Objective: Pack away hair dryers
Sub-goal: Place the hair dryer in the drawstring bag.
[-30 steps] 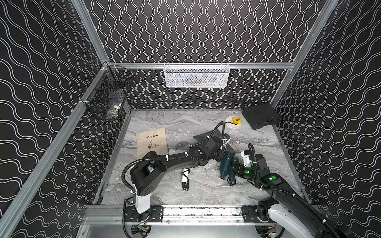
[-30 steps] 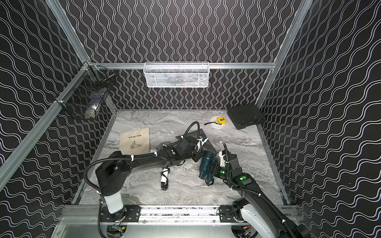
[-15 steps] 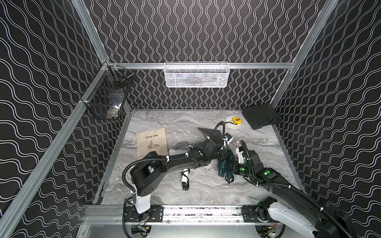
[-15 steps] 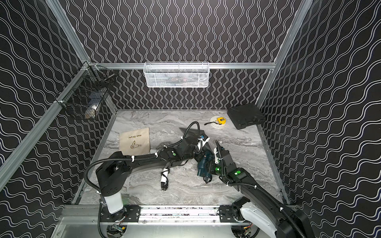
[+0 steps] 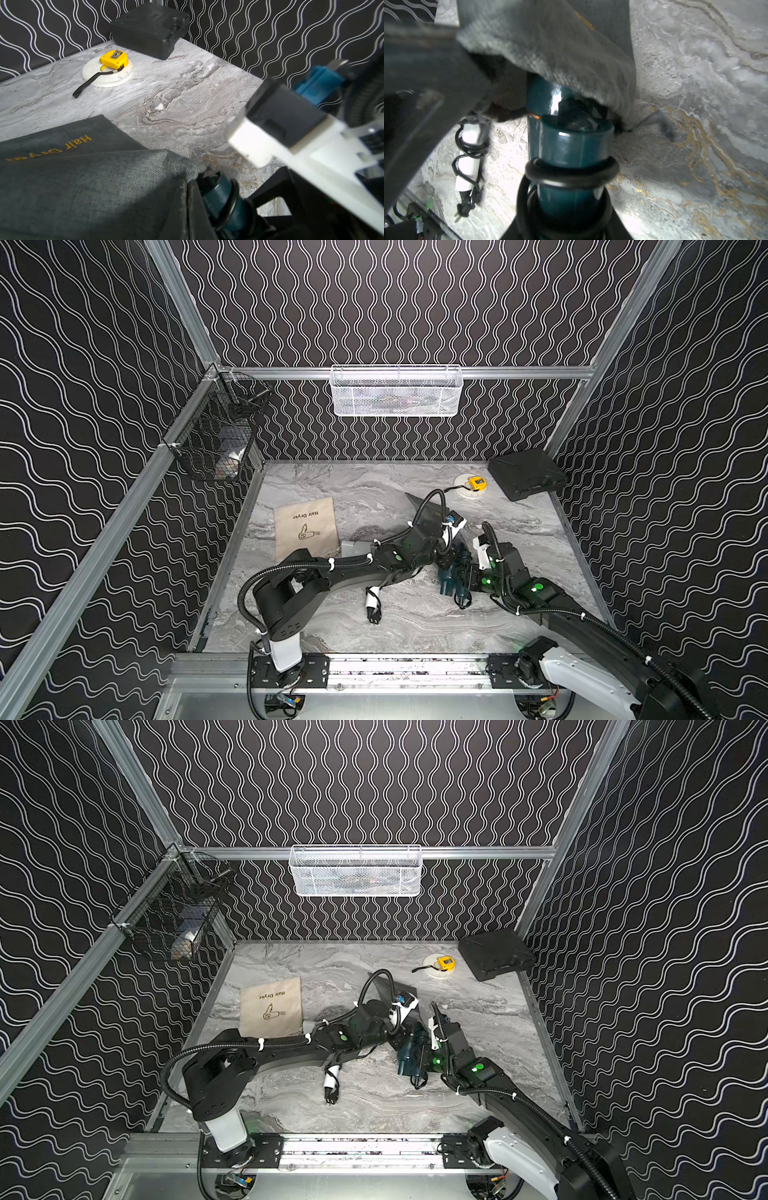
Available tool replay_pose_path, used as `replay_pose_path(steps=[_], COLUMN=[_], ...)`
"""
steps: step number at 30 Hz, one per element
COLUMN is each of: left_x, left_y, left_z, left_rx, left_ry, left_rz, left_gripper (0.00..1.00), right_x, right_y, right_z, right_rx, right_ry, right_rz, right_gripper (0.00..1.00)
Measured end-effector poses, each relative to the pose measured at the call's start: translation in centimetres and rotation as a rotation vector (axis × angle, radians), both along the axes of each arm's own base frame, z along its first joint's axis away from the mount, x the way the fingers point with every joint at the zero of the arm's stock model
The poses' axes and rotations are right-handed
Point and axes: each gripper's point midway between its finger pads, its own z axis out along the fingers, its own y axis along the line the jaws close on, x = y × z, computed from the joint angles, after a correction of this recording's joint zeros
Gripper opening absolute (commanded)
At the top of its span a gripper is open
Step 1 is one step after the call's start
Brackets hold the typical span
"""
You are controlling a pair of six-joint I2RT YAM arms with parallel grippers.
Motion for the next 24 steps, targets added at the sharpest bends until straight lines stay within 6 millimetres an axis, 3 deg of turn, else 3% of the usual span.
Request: replay_pose_path(steps=[8, 15, 24], left_x=[-0.1, -1.1, -3.0], left_y=[-1.5, -1.4, -0.8], left_z=[0.5, 0.4, 2.9], left_rx=[-0.065, -0.098, -0.203], left_ry=[0.035, 0.057, 0.030], left_rz=[-0.034, -0.063, -0.120], left_gripper=[0.00, 0.00, 0.00], right_x=[0.1, 0.2, 0.1], right_y=[-0.1, -0.3, 0.4], right_z=[0.9, 0.8, 1.5], right_rx=[-0.034, -0.053, 0.020], right_ry=[-0.044, -0.045, -0.090], right_rz=[0.040, 0.043, 0.072], right_gripper=[0.00, 0.00, 0.00])
